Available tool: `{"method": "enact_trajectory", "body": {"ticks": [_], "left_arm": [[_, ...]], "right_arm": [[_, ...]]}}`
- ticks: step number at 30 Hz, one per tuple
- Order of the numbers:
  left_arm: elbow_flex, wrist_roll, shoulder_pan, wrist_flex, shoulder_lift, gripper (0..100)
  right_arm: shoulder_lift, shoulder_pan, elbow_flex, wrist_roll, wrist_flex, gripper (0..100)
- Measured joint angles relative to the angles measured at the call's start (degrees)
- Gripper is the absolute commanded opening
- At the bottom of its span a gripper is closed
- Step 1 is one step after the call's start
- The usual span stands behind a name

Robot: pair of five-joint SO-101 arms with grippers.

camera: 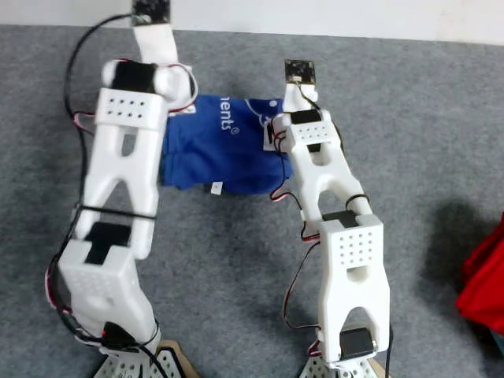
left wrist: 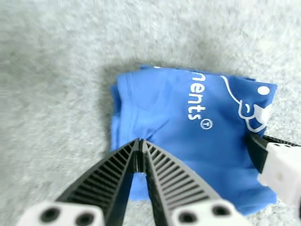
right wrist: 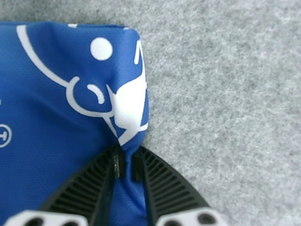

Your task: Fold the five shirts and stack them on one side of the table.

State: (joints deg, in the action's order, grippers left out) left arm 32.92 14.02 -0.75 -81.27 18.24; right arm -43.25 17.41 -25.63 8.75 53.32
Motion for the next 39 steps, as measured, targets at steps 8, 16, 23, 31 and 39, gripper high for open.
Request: {"method": "enact_trajectory", "body": {"ticks": [8, 16, 23, 31, 39], "left_arm": [[-12.22, 10.29, -6.24, -8.44, -0.09, 1], [-24.35, 10.29, -9.23, 21.80, 11.60, 1], [-24.18, 10.37, -9.14, 25.05, 13.63, 1], [-24.18, 10.37, -9.23, 25.05, 13.63, 1], [-24.18, 10.37, -9.23, 25.05, 13.63, 1]], "right_arm": [[0.00, -2.99, 0.00, 0.09, 0.00, 0.7], [4.22, -8.62, 0.18, 0.00, 5.36, 0.7], [11.60, -17.67, 0.18, 0.62, 11.52, 0.7], [22.24, -30.24, 0.26, -2.20, 19.34, 0.7], [33.85, -44.92, 0.26, -8.62, 24.09, 0.7]]}}
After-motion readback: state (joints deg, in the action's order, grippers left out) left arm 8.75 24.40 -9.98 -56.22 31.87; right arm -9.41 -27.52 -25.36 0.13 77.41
